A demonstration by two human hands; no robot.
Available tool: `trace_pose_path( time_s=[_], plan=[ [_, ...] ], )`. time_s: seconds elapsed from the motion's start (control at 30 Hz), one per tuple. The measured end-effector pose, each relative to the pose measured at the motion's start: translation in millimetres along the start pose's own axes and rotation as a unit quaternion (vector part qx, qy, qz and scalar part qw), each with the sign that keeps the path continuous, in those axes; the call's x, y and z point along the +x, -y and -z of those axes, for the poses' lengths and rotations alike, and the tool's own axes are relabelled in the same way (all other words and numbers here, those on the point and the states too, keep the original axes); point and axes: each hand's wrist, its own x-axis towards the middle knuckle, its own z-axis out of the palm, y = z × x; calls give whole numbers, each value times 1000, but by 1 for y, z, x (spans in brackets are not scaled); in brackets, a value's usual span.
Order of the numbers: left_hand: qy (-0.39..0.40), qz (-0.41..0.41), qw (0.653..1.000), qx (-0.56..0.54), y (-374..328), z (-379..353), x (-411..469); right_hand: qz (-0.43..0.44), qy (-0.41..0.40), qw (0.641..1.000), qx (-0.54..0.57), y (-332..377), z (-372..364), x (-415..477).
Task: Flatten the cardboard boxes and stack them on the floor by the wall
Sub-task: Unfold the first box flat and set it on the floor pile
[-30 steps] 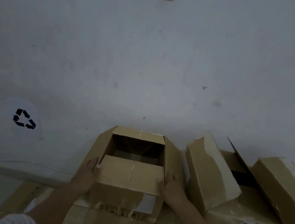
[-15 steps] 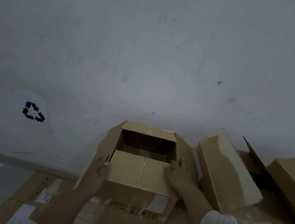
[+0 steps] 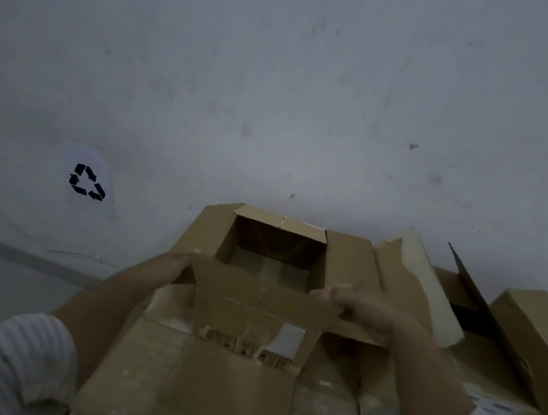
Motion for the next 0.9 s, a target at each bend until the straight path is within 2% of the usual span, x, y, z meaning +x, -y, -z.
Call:
trace_pose_path(
  time_s=[0.07,0.1,0.2,0.27,0.33,0.47,0.57,0.8,0.9],
  plan=[
    [26,22,999,30,-1,-3,1,-22,79,982,-173,-9,-10,-6],
    [27,25,997,66,-1,-10,2,-30,76,961,-266,-18,-18,-2],
    [-43,-20,967,251,10,-45,5,-8,-2,882,-470,-46,-52,14],
    [-127,-54,935,326,19,-67,2,23,-65,844,-533,-66,-71,22],
    [-194,-85,910,357,28,-78,0,38,-107,838,-534,-80,-77,28],
    [-247,-91,882,391,29,-80,5,59,-111,877,-463,-72,-61,44],
    [-227,-75,881,408,14,-75,26,61,-158,893,-417,-58,-37,71],
    [-145,-89,905,389,-8,-63,86,47,-195,884,-422,-48,0,167],
    [-149,-91,904,390,-4,-64,92,48,-224,878,-421,-40,16,206]
  ],
)
